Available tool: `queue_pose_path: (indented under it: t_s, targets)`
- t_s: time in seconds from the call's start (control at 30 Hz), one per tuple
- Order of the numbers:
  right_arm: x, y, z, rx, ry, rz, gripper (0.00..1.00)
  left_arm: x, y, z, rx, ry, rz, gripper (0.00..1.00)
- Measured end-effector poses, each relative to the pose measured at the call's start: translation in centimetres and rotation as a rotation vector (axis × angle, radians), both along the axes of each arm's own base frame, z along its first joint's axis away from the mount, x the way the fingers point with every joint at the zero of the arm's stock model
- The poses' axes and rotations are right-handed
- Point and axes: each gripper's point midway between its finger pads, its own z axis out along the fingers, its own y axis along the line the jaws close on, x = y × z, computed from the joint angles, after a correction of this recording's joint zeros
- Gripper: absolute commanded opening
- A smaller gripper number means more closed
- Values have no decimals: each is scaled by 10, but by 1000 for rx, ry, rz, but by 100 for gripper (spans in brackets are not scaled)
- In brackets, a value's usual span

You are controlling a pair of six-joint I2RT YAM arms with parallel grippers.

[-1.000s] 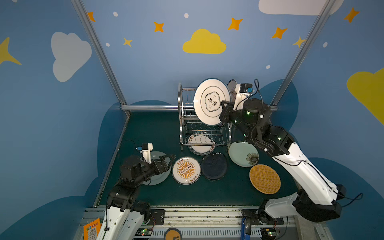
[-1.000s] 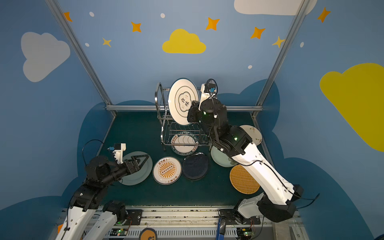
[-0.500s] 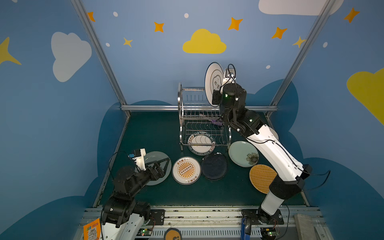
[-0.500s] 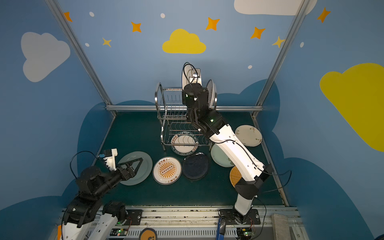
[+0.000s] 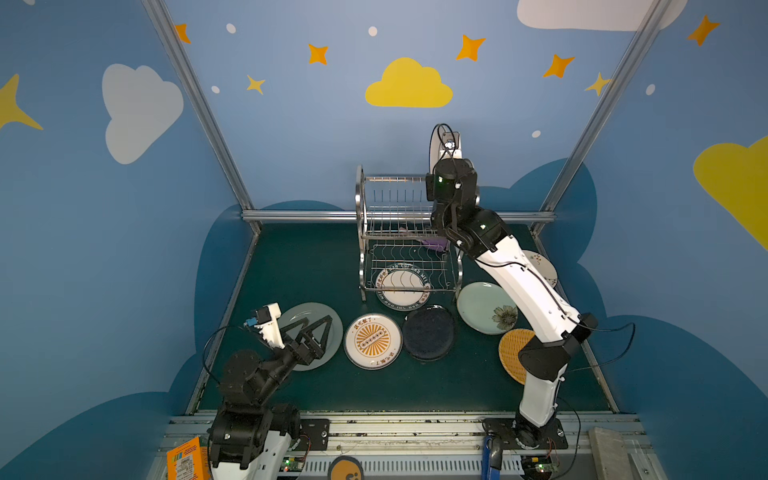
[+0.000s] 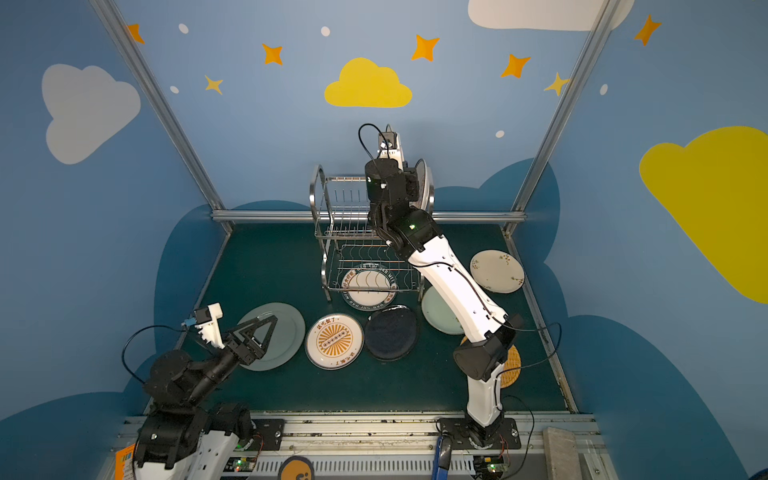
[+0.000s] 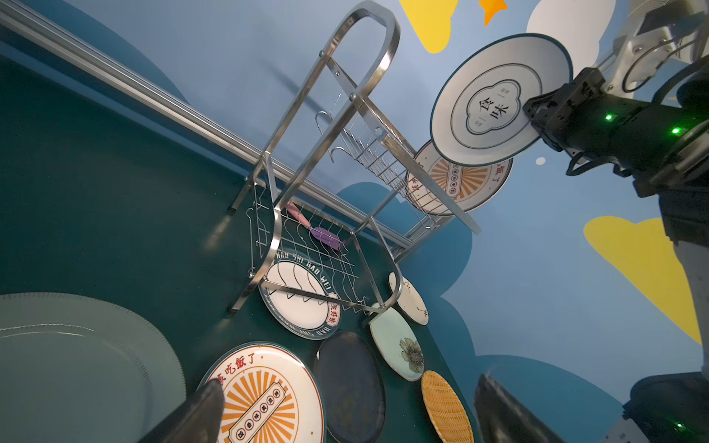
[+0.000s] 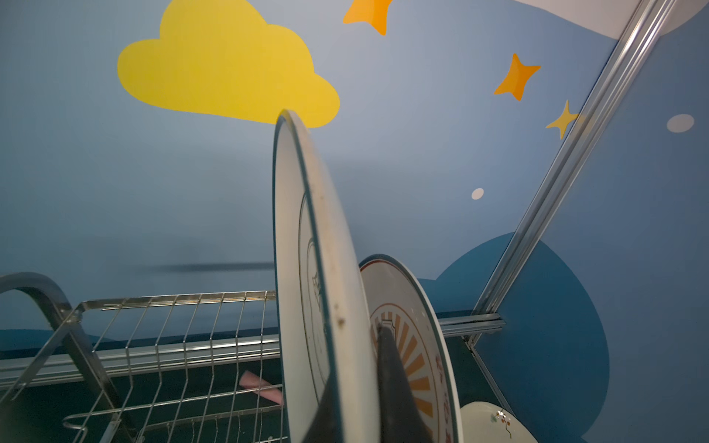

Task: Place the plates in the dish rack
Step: 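Lift cloud-outline plate to rack top with right gripper while left gripper draws back, then lower the cloud-outline plate into the top-tier slot beside the sunburst plate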

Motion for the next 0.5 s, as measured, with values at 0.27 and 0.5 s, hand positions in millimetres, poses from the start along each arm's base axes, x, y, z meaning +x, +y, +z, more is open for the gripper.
queue_pose_path:
  t_s: [0.27,0.5]
  targets:
    - [12,-7,-17,-27,38,-41,0,-6,-16,10,-30,-49,-111,100]
    - [20,-18,-27,-39,64,-67,0,-11,-24,13,-48,-69,-169,100]
